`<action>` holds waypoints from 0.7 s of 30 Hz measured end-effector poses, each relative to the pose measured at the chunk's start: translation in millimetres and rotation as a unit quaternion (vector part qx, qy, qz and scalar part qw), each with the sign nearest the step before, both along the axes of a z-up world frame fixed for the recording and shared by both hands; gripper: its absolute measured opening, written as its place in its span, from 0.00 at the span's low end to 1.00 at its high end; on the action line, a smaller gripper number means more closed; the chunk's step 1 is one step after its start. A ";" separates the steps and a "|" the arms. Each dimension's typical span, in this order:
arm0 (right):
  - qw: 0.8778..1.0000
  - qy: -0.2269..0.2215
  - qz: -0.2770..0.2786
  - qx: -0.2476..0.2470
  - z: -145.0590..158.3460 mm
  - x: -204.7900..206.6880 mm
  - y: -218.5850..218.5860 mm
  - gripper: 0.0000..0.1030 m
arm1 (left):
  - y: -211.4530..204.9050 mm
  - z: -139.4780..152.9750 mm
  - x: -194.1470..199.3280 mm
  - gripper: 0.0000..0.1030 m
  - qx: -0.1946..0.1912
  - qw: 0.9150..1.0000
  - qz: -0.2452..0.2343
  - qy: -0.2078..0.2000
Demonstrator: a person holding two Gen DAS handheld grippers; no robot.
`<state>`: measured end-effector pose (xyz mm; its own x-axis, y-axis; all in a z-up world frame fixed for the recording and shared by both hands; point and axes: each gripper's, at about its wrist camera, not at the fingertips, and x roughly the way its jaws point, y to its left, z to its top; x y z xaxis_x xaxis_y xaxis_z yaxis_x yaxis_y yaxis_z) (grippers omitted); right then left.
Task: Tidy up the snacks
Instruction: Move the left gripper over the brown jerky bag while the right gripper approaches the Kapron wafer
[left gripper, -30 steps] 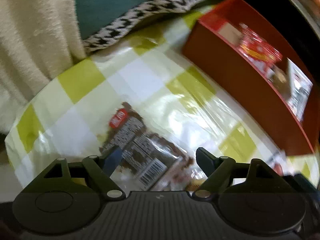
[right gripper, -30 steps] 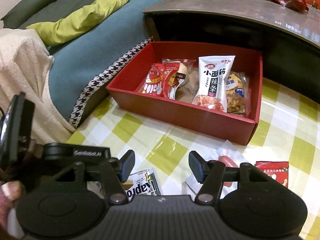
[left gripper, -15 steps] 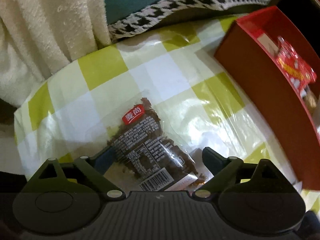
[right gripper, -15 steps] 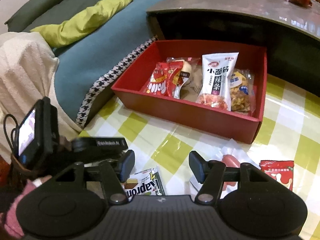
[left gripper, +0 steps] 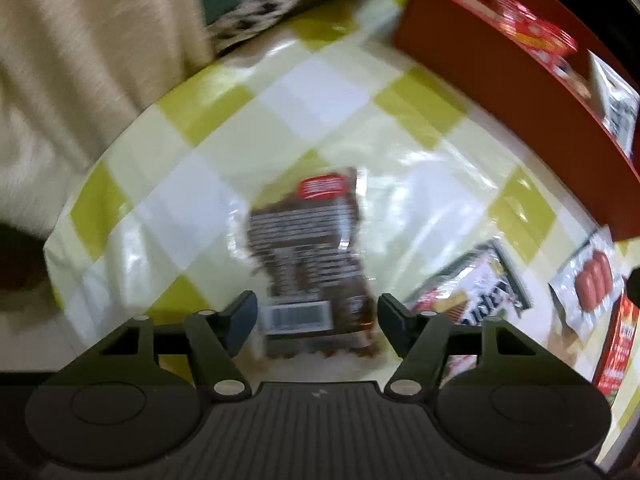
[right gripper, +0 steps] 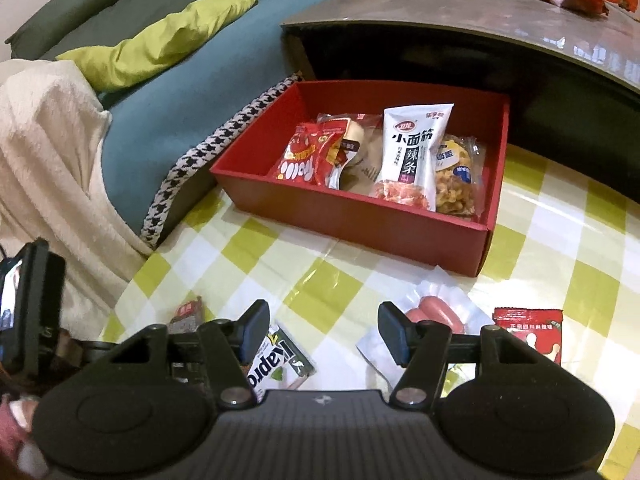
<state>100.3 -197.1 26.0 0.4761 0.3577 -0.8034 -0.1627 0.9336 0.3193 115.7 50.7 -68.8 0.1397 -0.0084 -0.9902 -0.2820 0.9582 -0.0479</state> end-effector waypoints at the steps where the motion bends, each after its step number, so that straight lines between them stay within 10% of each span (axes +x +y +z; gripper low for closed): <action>1: 1.000 0.000 0.000 -0.001 -0.3 0.4 1.1 0.70 | 6.1 -0.1 -1.7 0.74 -0.007 1.000 0.012 -0.004; 13: 1.000 0.012 0.021 -0.011 -10.7 3.8 13.4 0.73 | -8.2 -4.7 14.7 0.80 0.029 0.998 0.046 -0.029; 21: 0.999 0.019 0.025 -0.026 -15.3 4.4 17.6 0.73 | -20.4 15.0 8.9 0.57 0.040 0.998 -0.018 -0.045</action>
<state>104.7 -179.4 10.6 0.4275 0.3366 -0.8390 -0.1976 0.9404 0.2766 124.6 30.3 -53.9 0.2298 0.0634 -0.9712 -0.2459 0.9693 0.0050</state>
